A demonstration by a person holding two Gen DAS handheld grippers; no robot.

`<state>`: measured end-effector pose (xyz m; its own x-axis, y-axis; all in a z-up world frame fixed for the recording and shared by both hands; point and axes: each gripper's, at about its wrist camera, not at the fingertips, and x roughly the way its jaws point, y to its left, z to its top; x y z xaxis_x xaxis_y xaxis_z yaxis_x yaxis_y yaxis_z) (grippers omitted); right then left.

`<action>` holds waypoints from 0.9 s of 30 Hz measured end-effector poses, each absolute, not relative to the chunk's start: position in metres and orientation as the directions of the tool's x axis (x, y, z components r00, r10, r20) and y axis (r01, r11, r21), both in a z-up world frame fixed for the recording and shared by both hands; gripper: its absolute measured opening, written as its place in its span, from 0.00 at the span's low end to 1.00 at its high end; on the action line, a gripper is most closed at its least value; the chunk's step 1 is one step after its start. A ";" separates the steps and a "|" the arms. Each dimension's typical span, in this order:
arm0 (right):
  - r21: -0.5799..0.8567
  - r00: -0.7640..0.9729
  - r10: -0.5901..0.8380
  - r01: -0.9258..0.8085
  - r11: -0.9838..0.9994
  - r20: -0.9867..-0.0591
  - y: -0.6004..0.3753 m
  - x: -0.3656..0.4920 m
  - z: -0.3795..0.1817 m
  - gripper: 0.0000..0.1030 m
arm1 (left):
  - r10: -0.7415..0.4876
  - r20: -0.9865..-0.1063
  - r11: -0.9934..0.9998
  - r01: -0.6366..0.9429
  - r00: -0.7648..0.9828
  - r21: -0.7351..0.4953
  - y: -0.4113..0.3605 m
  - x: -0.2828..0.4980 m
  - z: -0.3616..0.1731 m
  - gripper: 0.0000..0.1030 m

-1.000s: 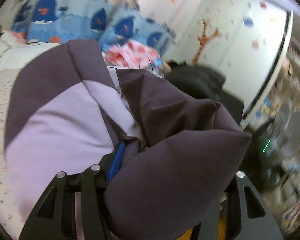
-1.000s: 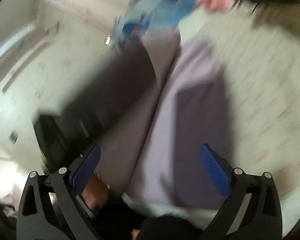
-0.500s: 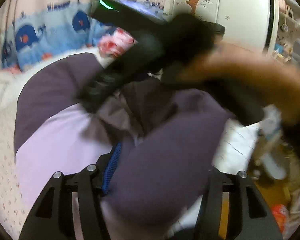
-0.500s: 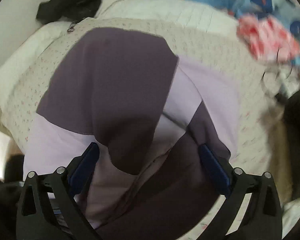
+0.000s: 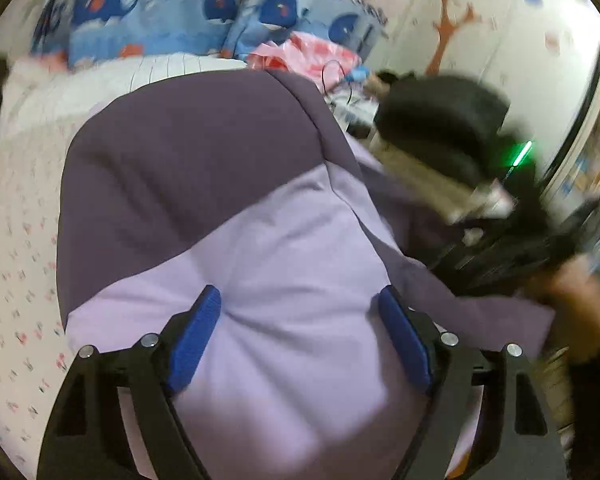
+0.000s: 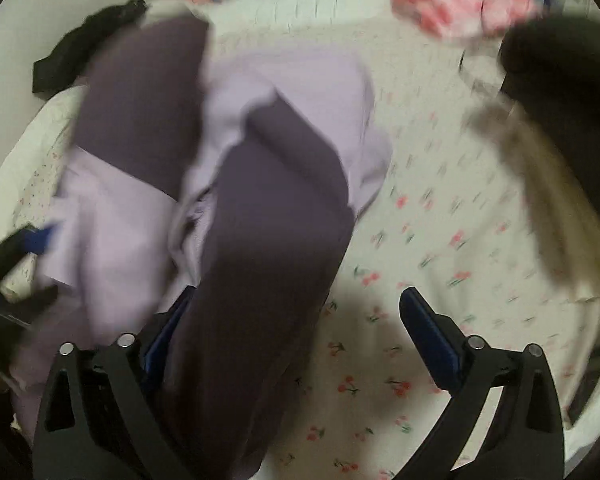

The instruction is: Fold large clothes

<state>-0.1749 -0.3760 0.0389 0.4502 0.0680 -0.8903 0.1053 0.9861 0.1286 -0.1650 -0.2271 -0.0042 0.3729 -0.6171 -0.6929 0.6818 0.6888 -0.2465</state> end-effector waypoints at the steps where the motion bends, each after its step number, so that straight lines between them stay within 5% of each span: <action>1: 0.140 0.487 0.073 0.103 0.985 -0.871 -0.374 -0.176 0.051 0.93 | -0.601 -0.699 0.694 0.687 0.388 -0.214 -0.232 -0.167 -0.005 0.75; 6: 0.166 0.600 0.083 0.084 0.983 -0.796 -0.356 -0.159 0.092 0.93 | -0.572 -0.704 0.707 0.687 0.420 -0.164 -0.234 -0.168 -0.006 0.75; 9: -0.077 0.463 -0.123 0.118 0.990 -0.878 -0.339 -0.140 0.030 0.93 | -0.592 -0.696 0.695 0.694 0.405 -0.188 -0.231 -0.171 -0.002 0.75; 11: 0.125 0.476 0.019 0.192 0.973 -0.879 -0.360 -0.150 -0.008 0.93 | -0.629 -0.688 0.668 0.704 0.362 -0.241 -0.228 -0.164 0.004 0.75; 14: 0.226 0.519 0.069 0.247 0.942 -0.852 -0.376 -0.166 -0.017 0.93 | -0.677 -0.649 0.675 0.645 0.348 -0.359 -0.194 -0.156 0.018 0.75; 18: 0.247 0.545 0.066 0.266 0.932 -0.836 -0.374 -0.172 -0.021 0.93 | -0.721 -0.569 0.691 0.473 0.396 -0.547 -0.129 -0.129 0.018 0.89; 23: 0.264 0.541 0.085 0.264 0.928 -0.837 -0.376 -0.164 -0.022 0.93 | -0.732 -0.614 0.681 0.280 0.296 -0.677 -0.101 -0.084 -0.040 0.91; 27: 0.306 0.551 0.113 0.272 0.912 -0.827 -0.382 -0.163 -0.030 0.93 | -0.758 -0.610 0.652 0.279 0.231 -0.705 -0.121 -0.079 -0.069 0.95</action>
<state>-0.1629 -0.3818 -0.0301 0.5512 0.1130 -0.8267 0.2725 0.9121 0.3064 -0.0794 -0.1208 -0.0693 0.2312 -0.7580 -0.6100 0.2786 0.6523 -0.7049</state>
